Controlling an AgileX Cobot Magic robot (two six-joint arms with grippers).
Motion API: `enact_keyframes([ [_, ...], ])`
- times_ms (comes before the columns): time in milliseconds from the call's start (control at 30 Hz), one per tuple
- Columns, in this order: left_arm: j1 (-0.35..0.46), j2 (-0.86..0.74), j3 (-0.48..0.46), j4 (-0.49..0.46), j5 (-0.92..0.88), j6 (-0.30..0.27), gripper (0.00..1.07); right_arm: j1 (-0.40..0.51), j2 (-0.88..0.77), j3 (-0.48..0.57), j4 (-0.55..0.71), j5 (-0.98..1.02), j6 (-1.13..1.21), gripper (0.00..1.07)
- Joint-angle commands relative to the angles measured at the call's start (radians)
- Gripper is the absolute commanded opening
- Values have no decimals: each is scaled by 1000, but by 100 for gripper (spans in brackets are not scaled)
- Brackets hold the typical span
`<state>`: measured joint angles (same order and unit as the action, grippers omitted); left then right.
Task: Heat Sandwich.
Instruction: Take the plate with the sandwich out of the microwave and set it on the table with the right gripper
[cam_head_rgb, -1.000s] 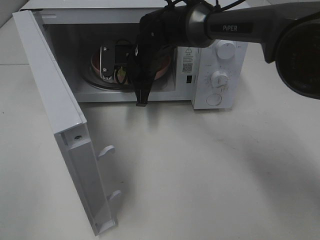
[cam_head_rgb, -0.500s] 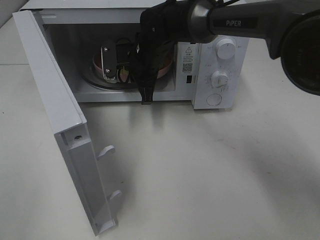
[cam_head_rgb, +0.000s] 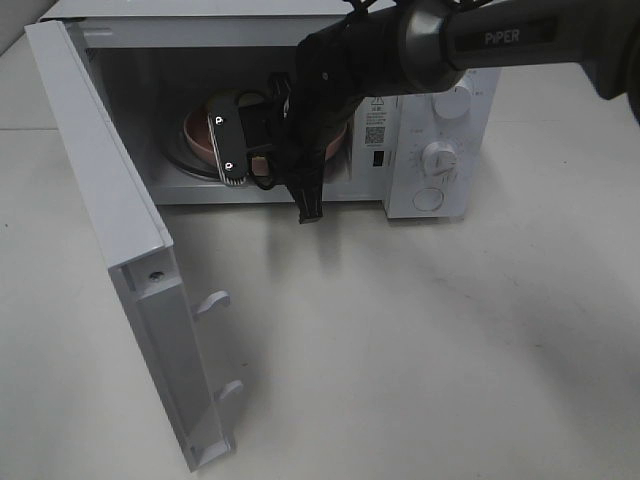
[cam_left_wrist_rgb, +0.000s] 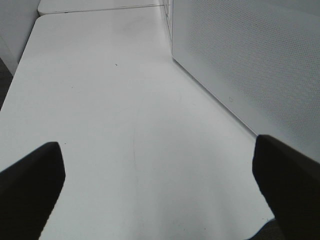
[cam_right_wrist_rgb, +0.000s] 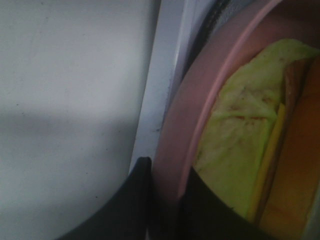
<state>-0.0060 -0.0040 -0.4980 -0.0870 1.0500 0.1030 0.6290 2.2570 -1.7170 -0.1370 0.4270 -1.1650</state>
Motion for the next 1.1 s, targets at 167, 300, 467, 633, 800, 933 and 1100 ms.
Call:
enact_keyframes([
  [167, 4, -28, 4, -7, -12, 0, 98, 24, -109, 122, -17, -131, -59, 0],
  [300, 4, -28, 4, -7, -12, 0, 98, 28, -153, 166, -17, -133, -99, 0],
  [467, 4, -28, 4, -7, -12, 0, 98, 39, -207, 230, -15, -139, -134, 0],
  [633, 4, -28, 4, -7, -12, 0, 98, 41, -259, 299, -6, -139, -178, 0],
  [800, 4, -28, 4, -7, -12, 0, 98, 52, -322, 375, -6, -142, -188, 0],
  [933, 4, -28, 4, -7, -12, 0, 98, 64, -361, 429, -5, -150, -188, 0],
  [1100, 4, -28, 4, -7, -12, 0, 98, 78, -427, 523, 14, -205, -179, 0],
])
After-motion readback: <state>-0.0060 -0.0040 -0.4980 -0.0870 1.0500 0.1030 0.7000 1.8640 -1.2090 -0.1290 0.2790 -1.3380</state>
